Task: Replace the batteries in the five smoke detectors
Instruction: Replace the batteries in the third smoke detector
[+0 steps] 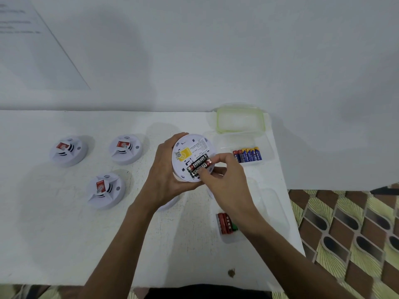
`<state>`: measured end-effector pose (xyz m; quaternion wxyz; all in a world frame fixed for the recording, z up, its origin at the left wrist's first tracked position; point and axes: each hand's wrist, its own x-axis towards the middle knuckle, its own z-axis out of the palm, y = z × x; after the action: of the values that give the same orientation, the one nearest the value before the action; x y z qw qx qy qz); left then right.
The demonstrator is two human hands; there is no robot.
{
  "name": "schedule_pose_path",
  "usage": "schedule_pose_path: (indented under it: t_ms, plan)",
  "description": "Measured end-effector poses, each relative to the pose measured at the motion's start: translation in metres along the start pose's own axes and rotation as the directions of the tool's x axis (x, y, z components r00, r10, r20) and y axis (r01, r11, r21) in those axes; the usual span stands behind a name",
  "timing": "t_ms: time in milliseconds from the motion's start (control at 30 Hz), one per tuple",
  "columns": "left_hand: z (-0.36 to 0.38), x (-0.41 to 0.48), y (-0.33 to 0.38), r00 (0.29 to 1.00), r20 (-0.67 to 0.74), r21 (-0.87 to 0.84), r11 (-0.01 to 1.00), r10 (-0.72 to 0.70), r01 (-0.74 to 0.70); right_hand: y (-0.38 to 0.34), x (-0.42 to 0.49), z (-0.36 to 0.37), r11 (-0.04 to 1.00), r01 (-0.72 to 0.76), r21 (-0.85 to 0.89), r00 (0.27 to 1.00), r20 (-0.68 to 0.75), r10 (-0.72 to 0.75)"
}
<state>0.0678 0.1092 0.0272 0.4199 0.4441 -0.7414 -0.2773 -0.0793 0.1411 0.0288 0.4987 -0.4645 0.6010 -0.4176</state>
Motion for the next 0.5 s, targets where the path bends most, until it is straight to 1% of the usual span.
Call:
schedule_pose_path:
  t_ms: [67, 167, 233, 333, 400, 500]
  plan:
    - [0.0, -0.002, -0.005, 1.0, -0.008, 0.006, 1.0, -0.011, 0.011, 0.0, -0.003, -0.001, 0.998, 0.062, -0.026, 0.997, -0.033, -0.063]
    - [0.002, -0.008, -0.012, 0.998, -0.031, 0.028, 0.998, -0.055, 0.056, 0.0, -0.008, -0.001, 0.952, 0.2, -0.23, 0.964, -0.128, -0.233]
    - [0.005, -0.01, -0.018, 0.997, -0.03, 0.041, 0.996, -0.072, 0.073, 0.002, -0.013, 0.0, 0.937, 0.236, -0.259, 0.948, -0.151, -0.281]
    - [0.009, -0.012, -0.021, 0.994, 0.005, 0.072, 0.992, -0.105, 0.104, 0.003, -0.018, 0.001, 0.952, 0.248, -0.182, 0.946, -0.167, -0.278]
    - [0.009, -0.013, -0.017, 0.996, 0.012, 0.064, 0.994, -0.09, 0.089, 0.001, -0.02, -0.003, 0.963, 0.241, -0.118, 0.948, -0.186, -0.26]
    - [0.005, -0.015, -0.003, 0.999, -0.008, 0.02, 0.998, -0.053, 0.053, -0.002, -0.022, -0.025, 0.968, 0.243, 0.057, 0.957, -0.174, -0.23]
